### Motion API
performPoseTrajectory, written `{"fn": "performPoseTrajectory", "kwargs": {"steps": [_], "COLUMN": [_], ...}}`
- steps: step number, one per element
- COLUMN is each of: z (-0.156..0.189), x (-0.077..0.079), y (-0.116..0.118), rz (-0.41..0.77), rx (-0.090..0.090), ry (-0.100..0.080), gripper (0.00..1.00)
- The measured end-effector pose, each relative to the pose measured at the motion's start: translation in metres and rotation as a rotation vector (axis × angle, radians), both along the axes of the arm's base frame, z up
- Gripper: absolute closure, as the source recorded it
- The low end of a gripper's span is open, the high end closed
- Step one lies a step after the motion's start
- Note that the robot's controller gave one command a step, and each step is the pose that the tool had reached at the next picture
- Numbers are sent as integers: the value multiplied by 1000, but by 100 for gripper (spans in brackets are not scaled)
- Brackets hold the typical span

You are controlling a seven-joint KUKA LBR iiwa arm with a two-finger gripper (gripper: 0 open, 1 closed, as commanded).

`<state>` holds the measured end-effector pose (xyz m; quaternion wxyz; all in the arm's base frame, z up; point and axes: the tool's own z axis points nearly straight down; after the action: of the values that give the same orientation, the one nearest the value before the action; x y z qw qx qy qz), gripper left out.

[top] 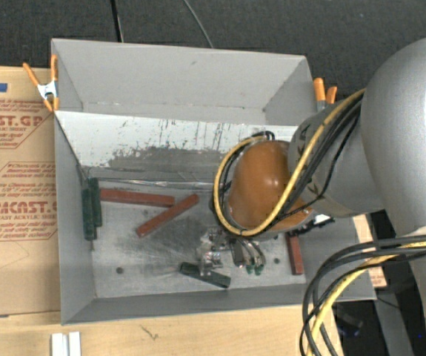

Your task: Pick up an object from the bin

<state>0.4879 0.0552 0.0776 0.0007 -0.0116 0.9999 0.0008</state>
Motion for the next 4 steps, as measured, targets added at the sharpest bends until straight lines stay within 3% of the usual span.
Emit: {"fn": "performPoseTrajectory", "kwargs": {"steps": [1, 4], "z": [-1, -1], "x": [6, 6], "y": [2, 2], "rz": [-3, -3], "rx": [5, 5], "ry": [-31, -31], "gripper": [0, 0]}}
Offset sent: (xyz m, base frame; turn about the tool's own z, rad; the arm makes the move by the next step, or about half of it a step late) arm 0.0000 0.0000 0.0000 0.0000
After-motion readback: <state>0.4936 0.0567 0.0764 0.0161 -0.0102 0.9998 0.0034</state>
